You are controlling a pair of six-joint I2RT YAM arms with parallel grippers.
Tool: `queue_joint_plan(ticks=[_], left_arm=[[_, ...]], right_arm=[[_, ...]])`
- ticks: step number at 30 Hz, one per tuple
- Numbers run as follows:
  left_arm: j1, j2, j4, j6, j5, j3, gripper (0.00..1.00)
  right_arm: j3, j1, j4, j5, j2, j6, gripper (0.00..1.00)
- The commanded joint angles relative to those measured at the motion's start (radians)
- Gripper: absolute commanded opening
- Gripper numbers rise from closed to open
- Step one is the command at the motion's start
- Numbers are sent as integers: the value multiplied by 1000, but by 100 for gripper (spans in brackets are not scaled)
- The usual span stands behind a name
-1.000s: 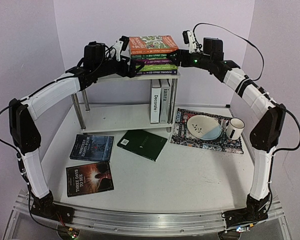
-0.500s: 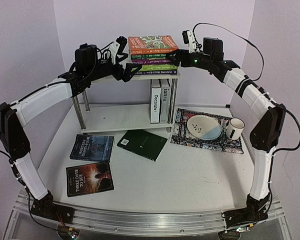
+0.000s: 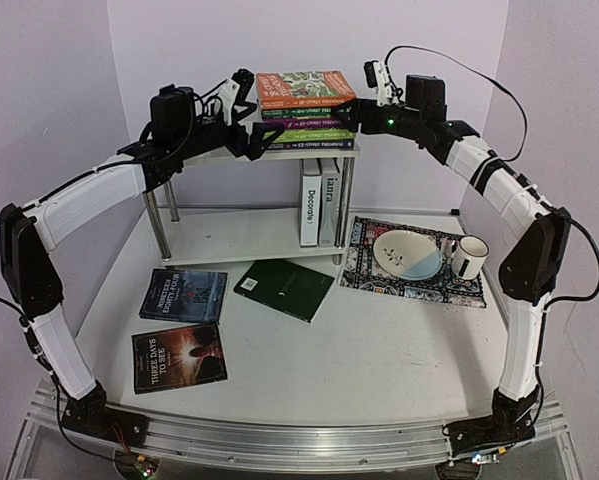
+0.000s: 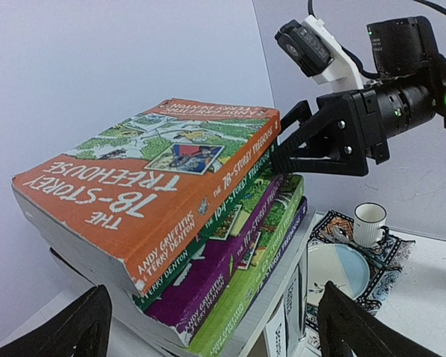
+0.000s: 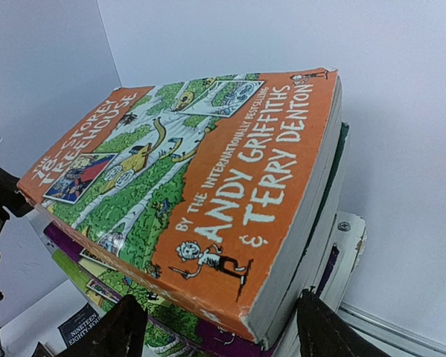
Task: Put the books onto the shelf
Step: Adjust the book pile on the shelf.
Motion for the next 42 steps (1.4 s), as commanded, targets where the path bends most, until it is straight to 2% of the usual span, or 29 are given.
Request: queue_joint_plan(ticks=[1,25,42], left_arm=[[3,22,28,-29,-13,85,98],[7,75,-26,-73,-60,150,98],[14,94,-35,-134,34,190,98]], right_arm=[[16,11,47,-40,-56,1,70],[30,10,47,-48,-44,2,71],[27,10,47,-80,-51,3,70]])
